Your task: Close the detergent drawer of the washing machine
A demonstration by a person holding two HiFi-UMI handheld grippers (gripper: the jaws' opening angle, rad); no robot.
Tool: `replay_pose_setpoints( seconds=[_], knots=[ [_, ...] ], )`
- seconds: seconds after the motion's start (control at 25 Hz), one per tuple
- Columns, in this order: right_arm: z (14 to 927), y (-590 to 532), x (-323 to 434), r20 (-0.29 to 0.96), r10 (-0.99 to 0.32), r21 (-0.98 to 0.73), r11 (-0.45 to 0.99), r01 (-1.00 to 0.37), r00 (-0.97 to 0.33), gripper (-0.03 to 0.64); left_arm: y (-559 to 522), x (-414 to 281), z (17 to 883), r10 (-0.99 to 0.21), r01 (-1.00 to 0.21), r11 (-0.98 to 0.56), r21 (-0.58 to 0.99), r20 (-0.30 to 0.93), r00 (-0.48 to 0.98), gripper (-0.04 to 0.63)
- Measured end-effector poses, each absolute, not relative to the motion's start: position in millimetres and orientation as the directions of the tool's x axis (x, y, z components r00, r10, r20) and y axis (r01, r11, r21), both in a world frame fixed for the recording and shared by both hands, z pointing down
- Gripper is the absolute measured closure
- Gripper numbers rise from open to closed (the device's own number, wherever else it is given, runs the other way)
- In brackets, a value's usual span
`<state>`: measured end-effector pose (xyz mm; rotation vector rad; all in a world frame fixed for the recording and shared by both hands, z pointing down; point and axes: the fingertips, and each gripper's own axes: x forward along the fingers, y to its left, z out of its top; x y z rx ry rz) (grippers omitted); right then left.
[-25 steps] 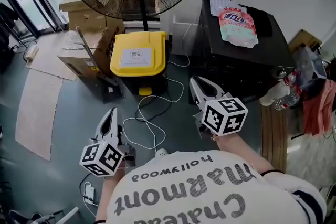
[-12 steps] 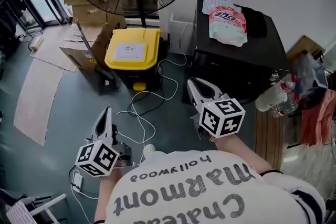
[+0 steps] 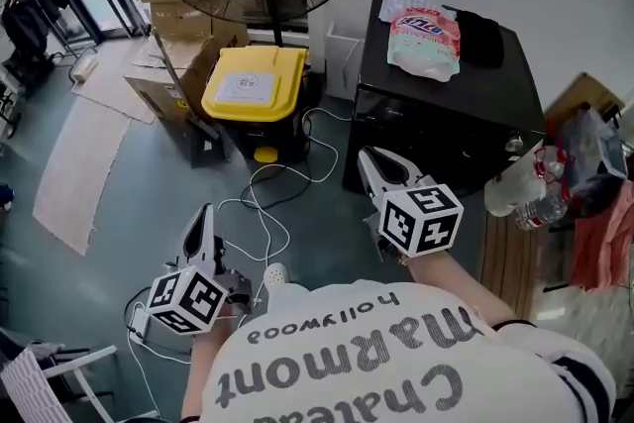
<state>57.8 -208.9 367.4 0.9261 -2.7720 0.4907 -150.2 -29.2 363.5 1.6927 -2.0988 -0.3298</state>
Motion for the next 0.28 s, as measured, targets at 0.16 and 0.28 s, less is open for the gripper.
replay_pose_setpoints(
  seconds=[0.16, 0.28],
  knots=[
    [374, -205, 72, 0.280, -0.537, -0.247, 0.761, -0.600, -0.796, 0.574, -22, -132, 368, -0.968, -0.865, 0.240, 0.439, 0.177, -0.179, 0.588],
    [379, -204, 82, 0.286, -0.533, -0.237, 0.765, -0.598, -0.796, 0.574, -19, -120, 371, -0.967, -0.865, 0.243, 0.439, 0.178, -0.182, 0.588]
  ],
)
